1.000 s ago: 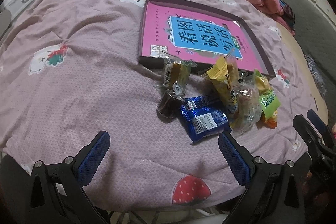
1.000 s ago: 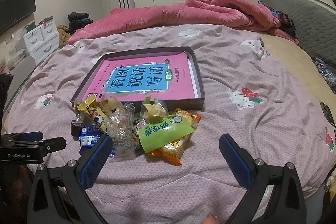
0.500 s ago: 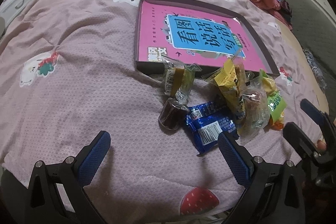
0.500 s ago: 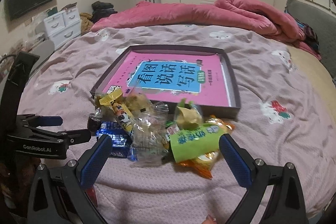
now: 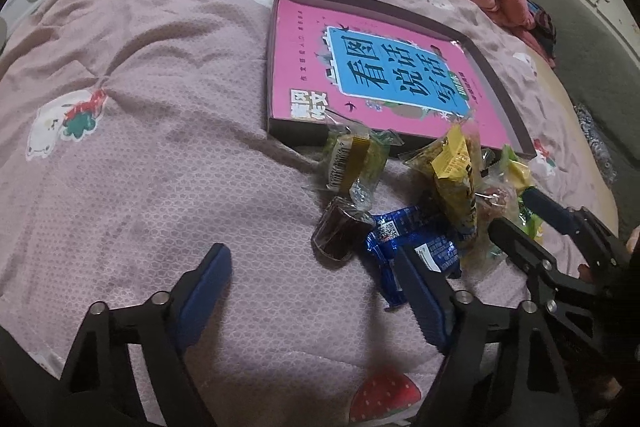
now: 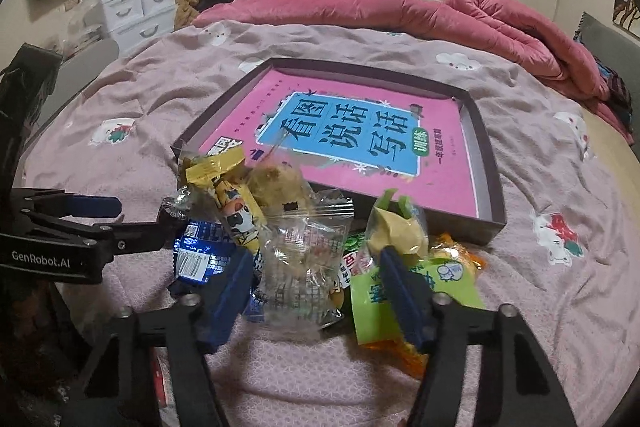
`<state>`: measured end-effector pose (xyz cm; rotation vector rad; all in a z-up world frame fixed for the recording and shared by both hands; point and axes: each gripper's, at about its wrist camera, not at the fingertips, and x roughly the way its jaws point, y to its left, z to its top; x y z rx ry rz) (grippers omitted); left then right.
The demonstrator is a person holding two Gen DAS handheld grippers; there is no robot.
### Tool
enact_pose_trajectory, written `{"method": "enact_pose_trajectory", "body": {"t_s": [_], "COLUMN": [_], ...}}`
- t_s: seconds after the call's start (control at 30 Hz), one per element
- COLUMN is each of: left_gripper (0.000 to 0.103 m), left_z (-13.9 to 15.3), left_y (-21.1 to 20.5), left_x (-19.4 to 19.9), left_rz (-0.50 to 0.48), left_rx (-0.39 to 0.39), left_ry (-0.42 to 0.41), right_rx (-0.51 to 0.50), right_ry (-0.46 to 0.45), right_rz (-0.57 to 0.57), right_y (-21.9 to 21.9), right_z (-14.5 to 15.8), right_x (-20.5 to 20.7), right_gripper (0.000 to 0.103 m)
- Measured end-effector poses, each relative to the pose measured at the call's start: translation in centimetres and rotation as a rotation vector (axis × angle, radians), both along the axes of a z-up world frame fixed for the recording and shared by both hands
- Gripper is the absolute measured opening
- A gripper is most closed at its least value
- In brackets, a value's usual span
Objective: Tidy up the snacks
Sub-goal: 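Grasp the dark round snack with the left tool while the right tool grasps a clear-wrapped pastry, then lift the dark snack with the left tool while the right tool lifts the pastry over the tray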
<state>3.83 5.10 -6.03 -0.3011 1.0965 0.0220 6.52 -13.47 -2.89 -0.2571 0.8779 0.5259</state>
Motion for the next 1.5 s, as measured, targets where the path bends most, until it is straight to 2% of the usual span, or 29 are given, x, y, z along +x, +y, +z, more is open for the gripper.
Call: {"method": "enact_pose_trajectory", "body": {"t_s": [0.13,0.27,0.47,0.53,0.63,0.9,1.3,1.5], "left_gripper": [0.075,0.069,0.051,0.041,0.034,0.033,0.029,0.029], "left_z": [-0.2,-0.3,-0.8,-0.9,-1.2,-1.1,1.6,1.0], "left_y": [-0.3,-0.5,-0.6,-0.5,-0.5,-0.3,-0.1,0.2], "left_x": [0.4,0.7,1.3,1.4,1.6,1.5,0.2,0.3], "left_rz": [-0.018,-0.032,-0.054,-0.058,-0.07,-0.066,-0.07,-0.065], "left_rx": [-0.011,-0.02,-0.043,-0.045,-0.067,-0.09,-0.064,-0.075], "left_ry": [-0.003,-0.012,-0.014,-0.011,-0.003,-0.013,-0.077,-0.051], "right_rx": [-0.002,0.02,0.071,0.087,0.1,0.142,0.208,0.225], "right_ry": [-0.007,-0.012,-0.023,-0.022,-0.022,-0.036,-0.075,-0.067], "right_rz": [0.034,0.044,0.01,-0.001,-0.016,-0.031,-0.039,-0.052], "right_y": [0.5,0.3,-1.0,-1.3,-1.8,-2.5,-3.3,-3.6], "right_z": [-0.3,-0.3,0.3,0.5,0.6,1.1,2.5,2.6], "right_x": [-0.1,-0.1,0.0,0.1,0.2,0.1,-0.1,0.2], "right_gripper": [0.045,0.043,0.042,0.042,0.042,0.041,0.041,0.041]}}
